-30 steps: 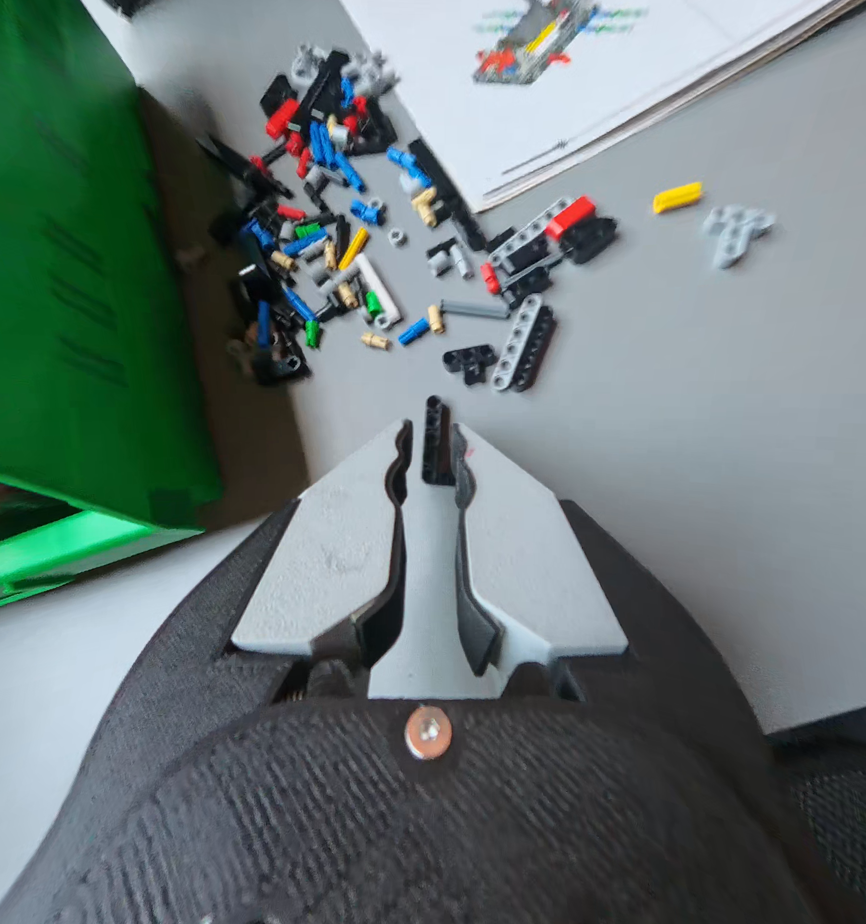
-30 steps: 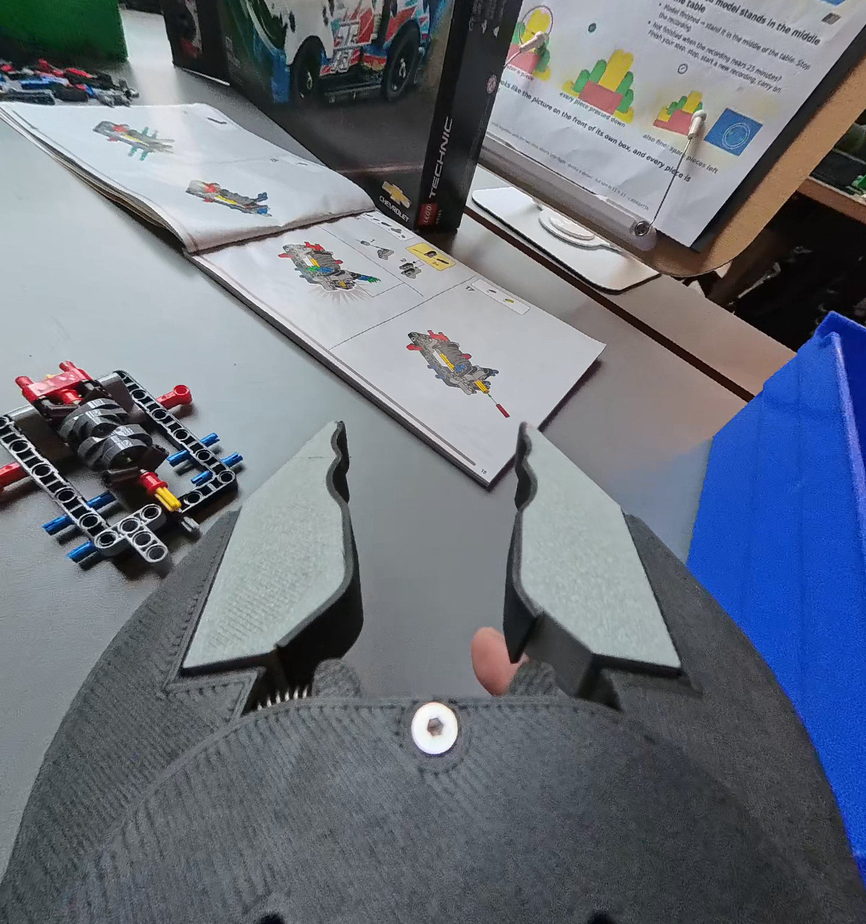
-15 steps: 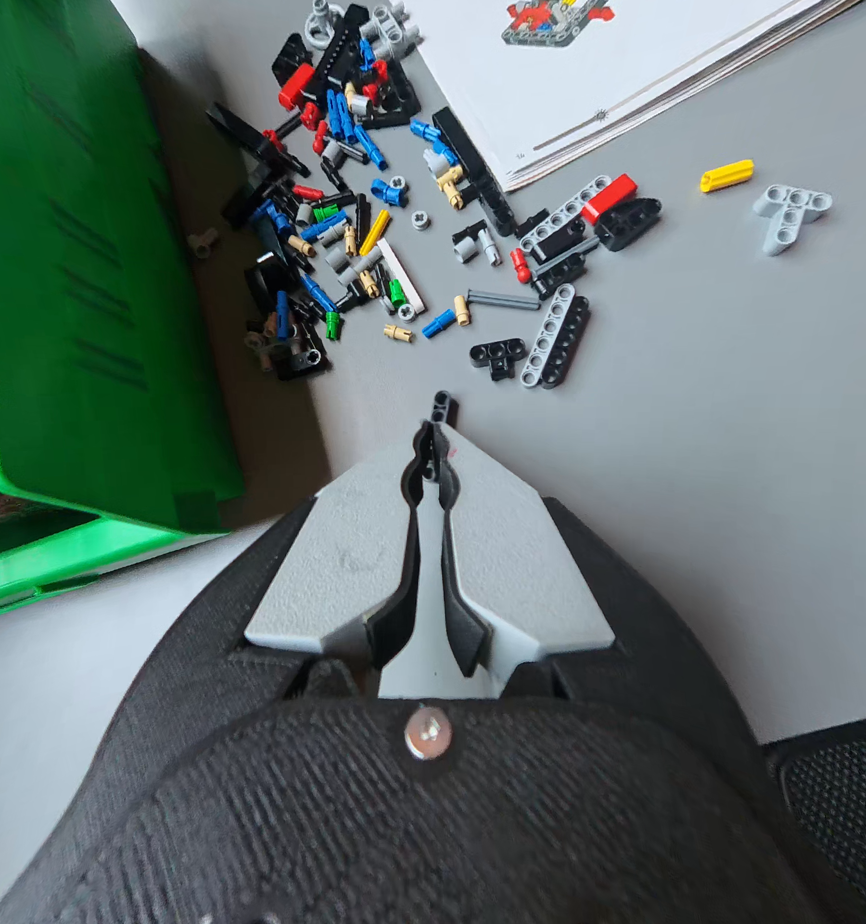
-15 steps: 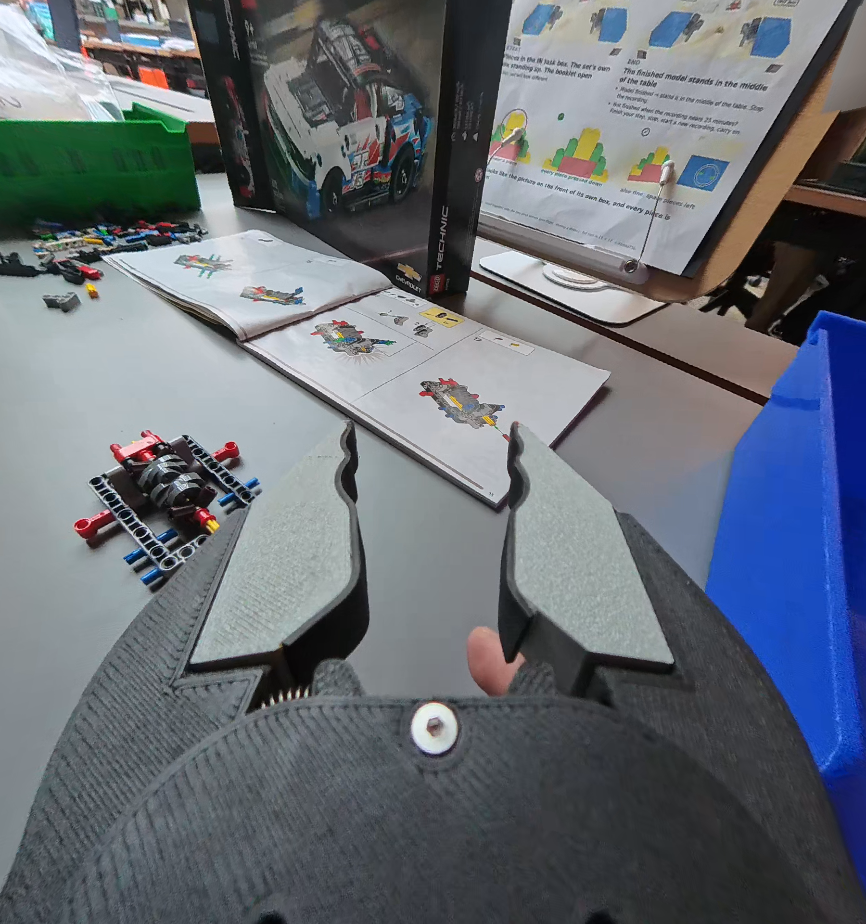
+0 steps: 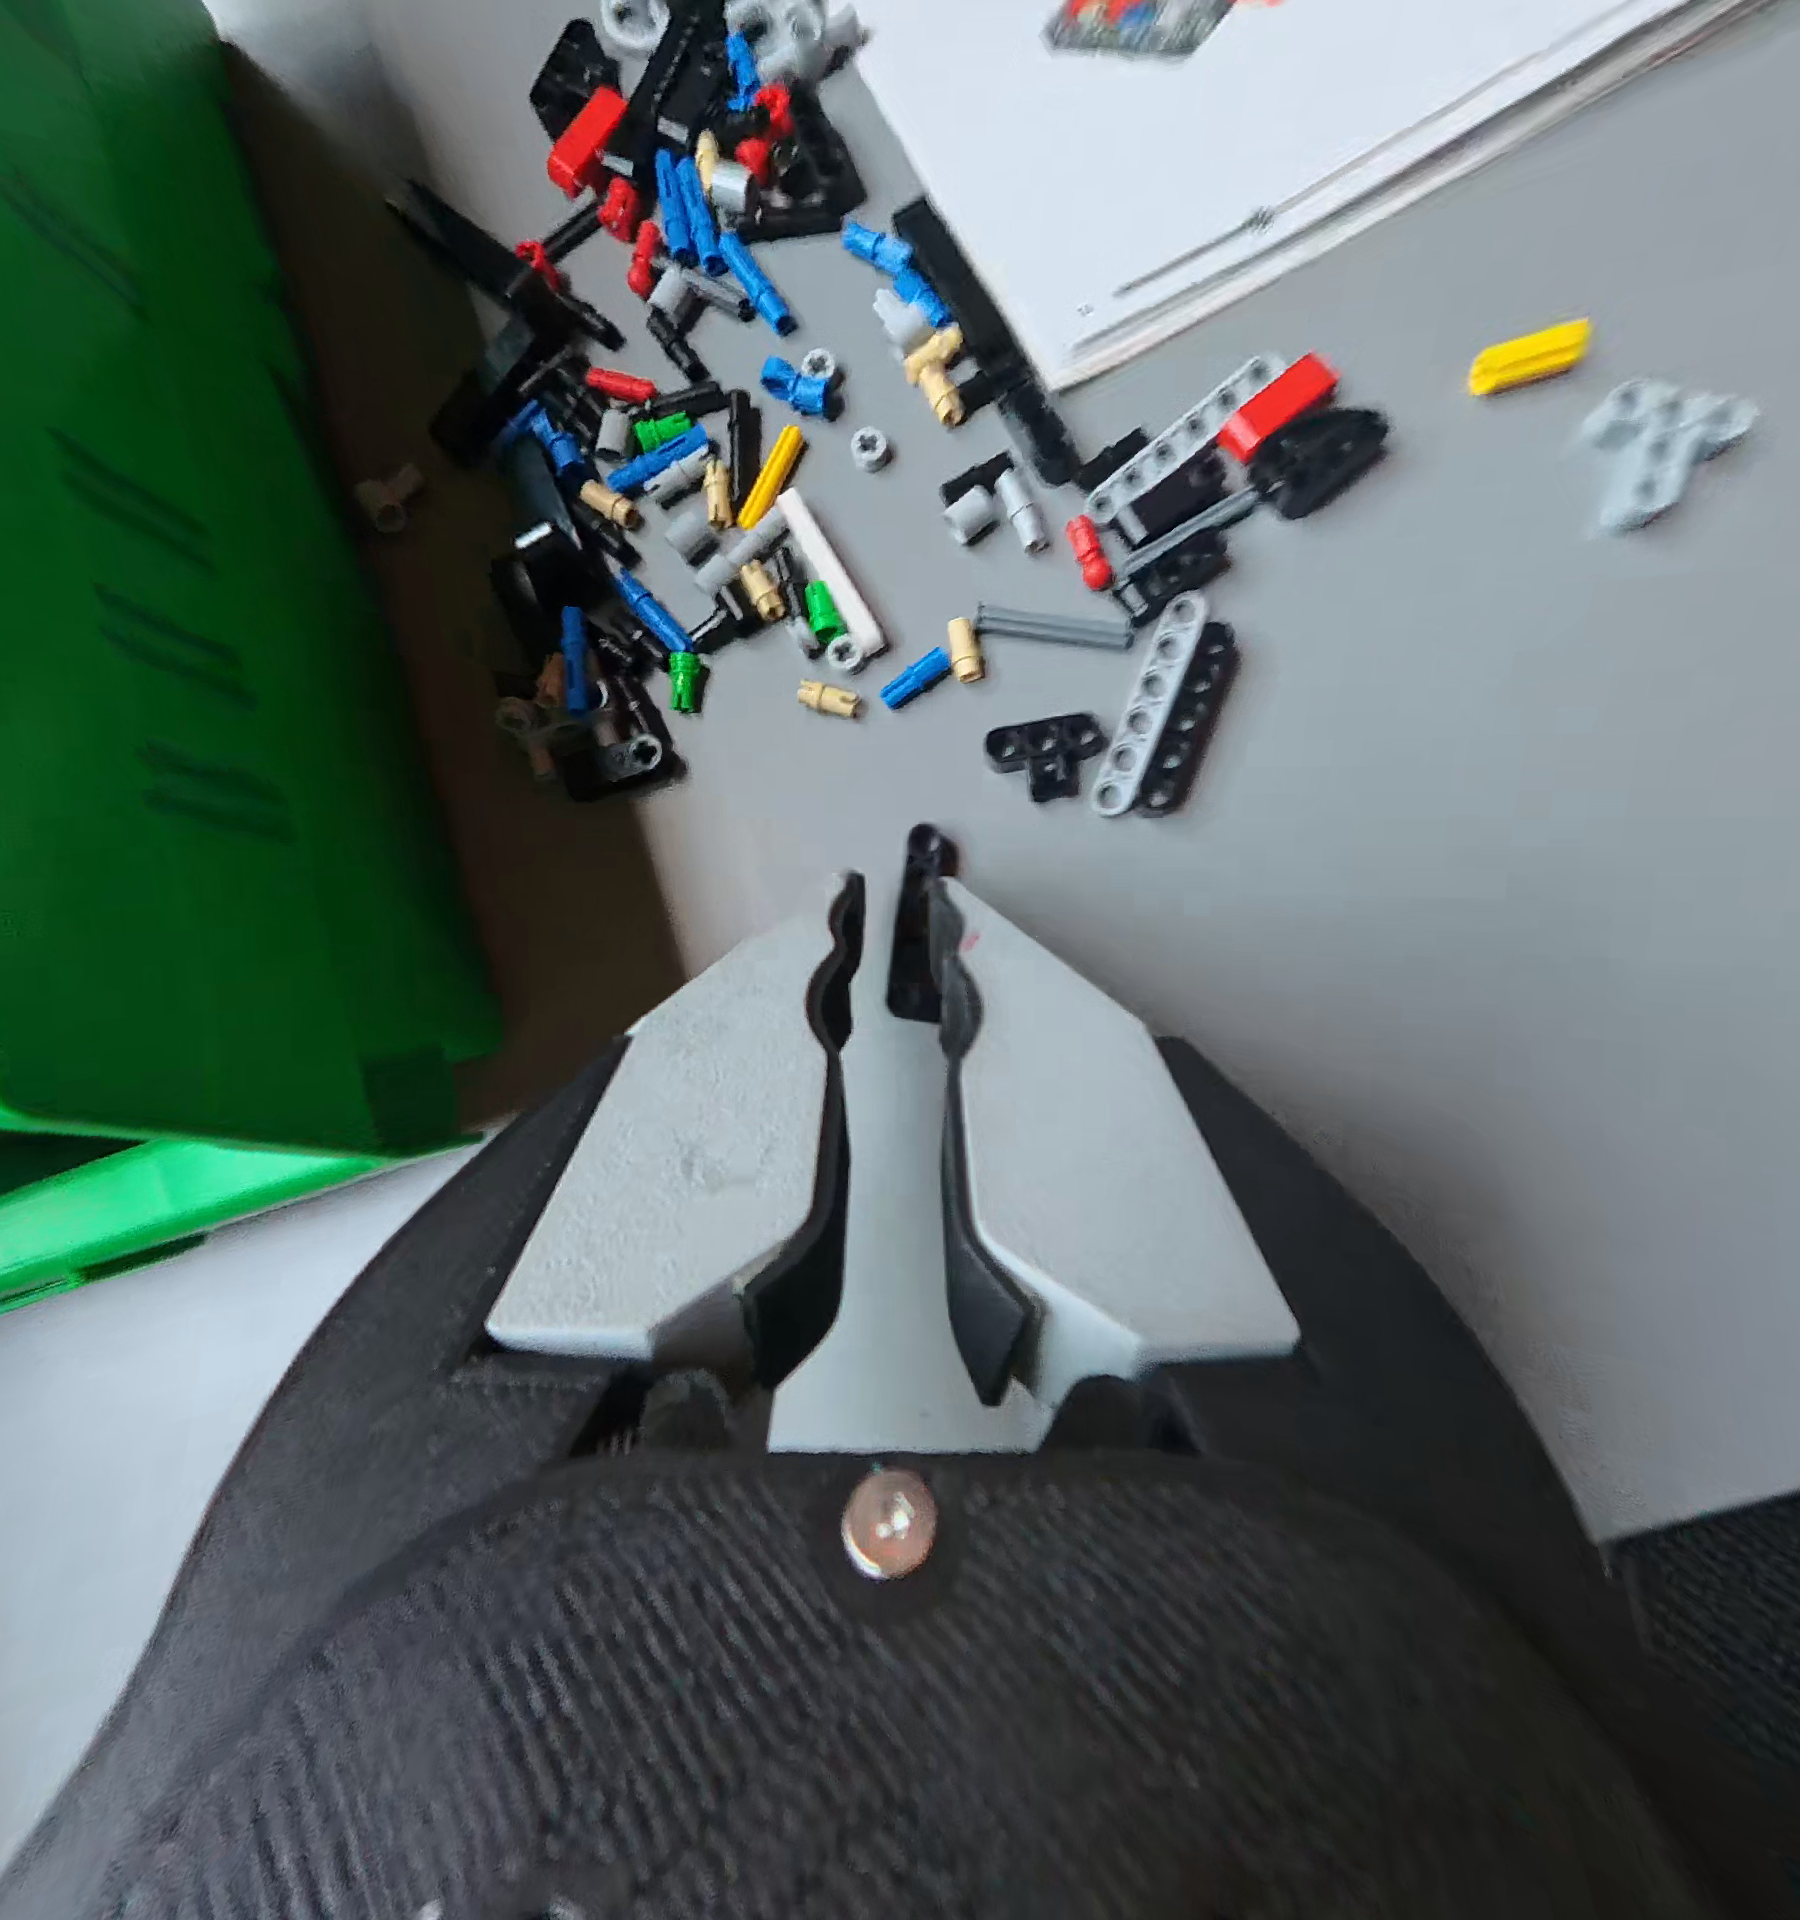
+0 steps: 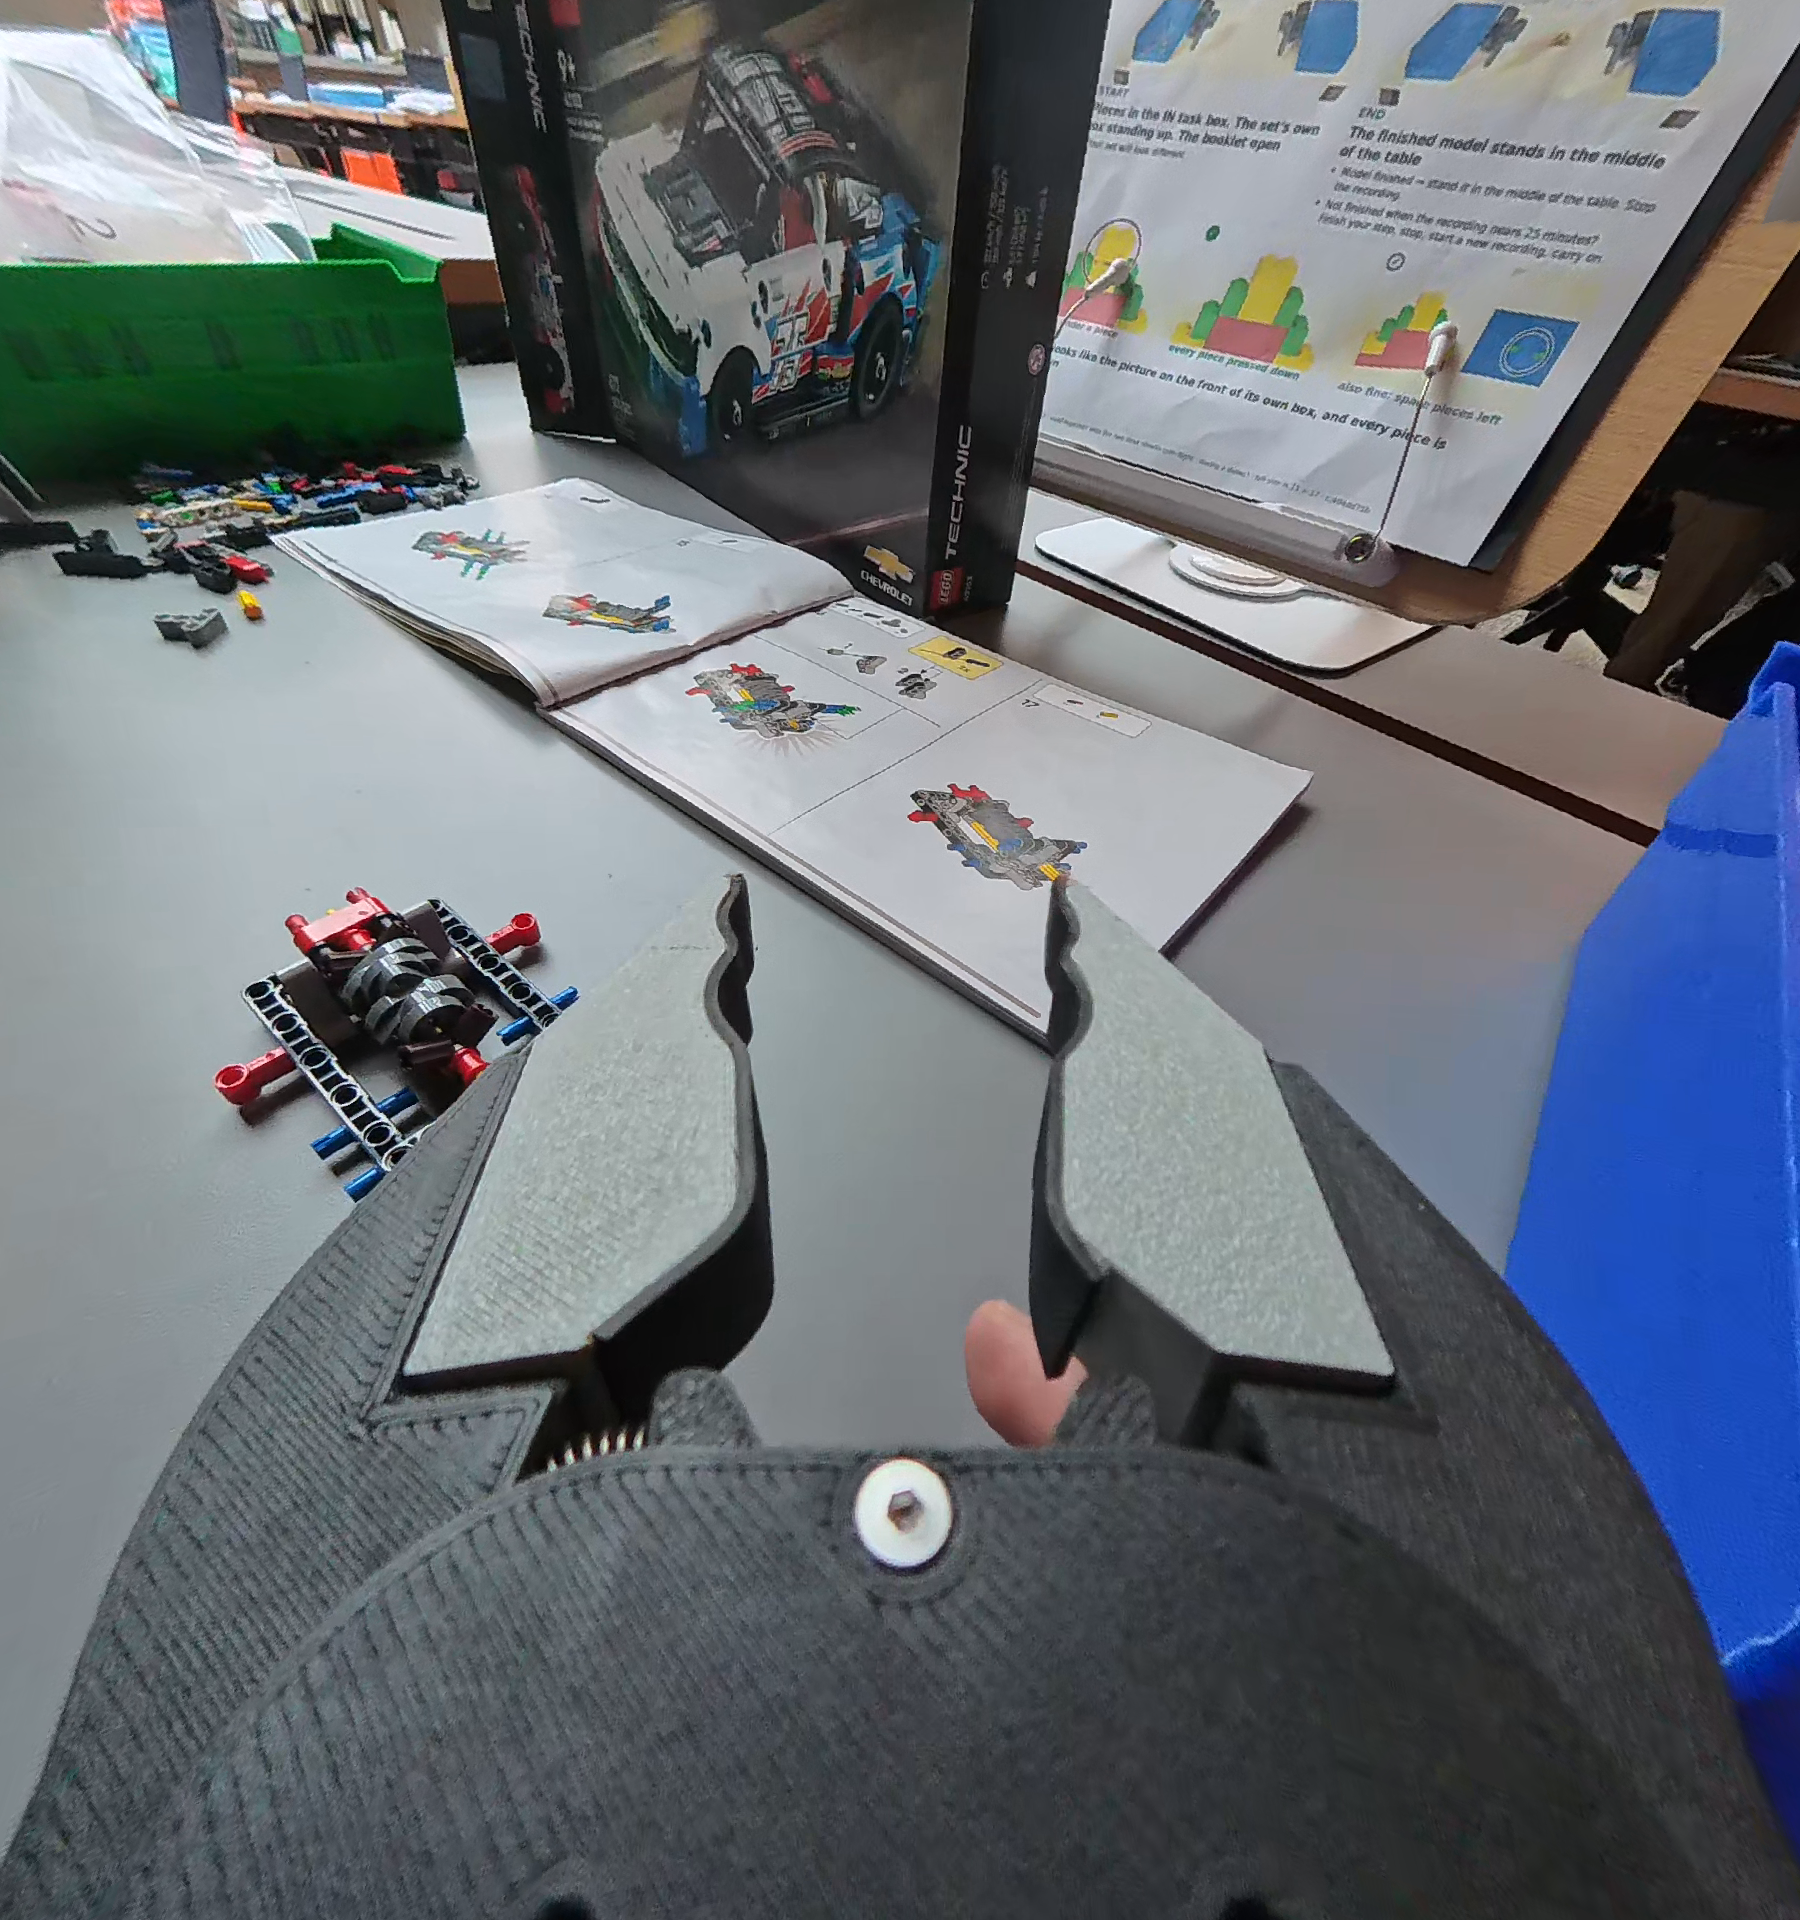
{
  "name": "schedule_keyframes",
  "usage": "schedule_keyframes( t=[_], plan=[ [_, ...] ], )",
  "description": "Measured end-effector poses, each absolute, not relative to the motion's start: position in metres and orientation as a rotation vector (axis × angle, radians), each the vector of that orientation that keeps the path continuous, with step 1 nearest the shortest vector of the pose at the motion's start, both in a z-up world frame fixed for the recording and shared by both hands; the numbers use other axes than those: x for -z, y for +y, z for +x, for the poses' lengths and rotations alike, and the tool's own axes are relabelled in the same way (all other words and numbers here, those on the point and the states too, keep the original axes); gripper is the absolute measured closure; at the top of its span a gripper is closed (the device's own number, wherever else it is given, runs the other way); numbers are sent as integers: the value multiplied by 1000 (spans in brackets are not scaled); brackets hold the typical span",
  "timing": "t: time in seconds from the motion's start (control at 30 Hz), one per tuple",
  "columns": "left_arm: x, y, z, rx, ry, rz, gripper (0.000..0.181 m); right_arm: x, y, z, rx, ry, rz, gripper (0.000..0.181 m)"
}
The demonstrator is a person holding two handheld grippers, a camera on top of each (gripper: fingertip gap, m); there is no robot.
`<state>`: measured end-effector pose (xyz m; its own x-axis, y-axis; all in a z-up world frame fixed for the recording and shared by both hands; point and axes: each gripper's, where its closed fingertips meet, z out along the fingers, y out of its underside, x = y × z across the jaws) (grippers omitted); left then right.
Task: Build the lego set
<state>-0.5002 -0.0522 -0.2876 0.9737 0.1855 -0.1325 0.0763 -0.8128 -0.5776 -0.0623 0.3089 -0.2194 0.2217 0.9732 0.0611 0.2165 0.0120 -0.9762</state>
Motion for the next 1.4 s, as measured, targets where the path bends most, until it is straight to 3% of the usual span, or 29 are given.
schedule_keyframes(
  t=[0.07,0.3,0.43,0.63,0.77,0.87,1.0,1.1,1.17,1.4],
  plan=[
    [293,-50,-501,-223,-156,-2521,181,219,309,-61,-903,-1201,-1434,128],
    [280,-34,-480,-21,-166,-2477,181,220,311,-61,-893,-1197,-1440,131],
    [223,27,-392,169,107,-2263,181,223,312,-63,-874,-1208,-1447,131],
    [256,83,-291,259,417,-2321,181,232,313,-66,-813,-1240,-1472,132],
    [271,54,-333,22,251,-2335,181,234,311,-67,-798,-1257,-1470,132],
    [258,-6,-424,-202,-30,-2368,168,237,310,-69,-800,-1271,-1478,132],
    [268,-53,-485,-144,-217,-2481,154,237,307,-72,-804,-1290,-1463,132],
    [288,-51,-493,-116,-195,-2565,155,238,307,-73,-800,-1294,-1466,132],
    [303,-51,-495,-110,-176,-2624,174,237,306,-71,-795,-1291,-1466,132],
    [267,-20,-459,7,-55,-2526,176,234,306,-69,-821,-1273,-1461,133]
  ],
)
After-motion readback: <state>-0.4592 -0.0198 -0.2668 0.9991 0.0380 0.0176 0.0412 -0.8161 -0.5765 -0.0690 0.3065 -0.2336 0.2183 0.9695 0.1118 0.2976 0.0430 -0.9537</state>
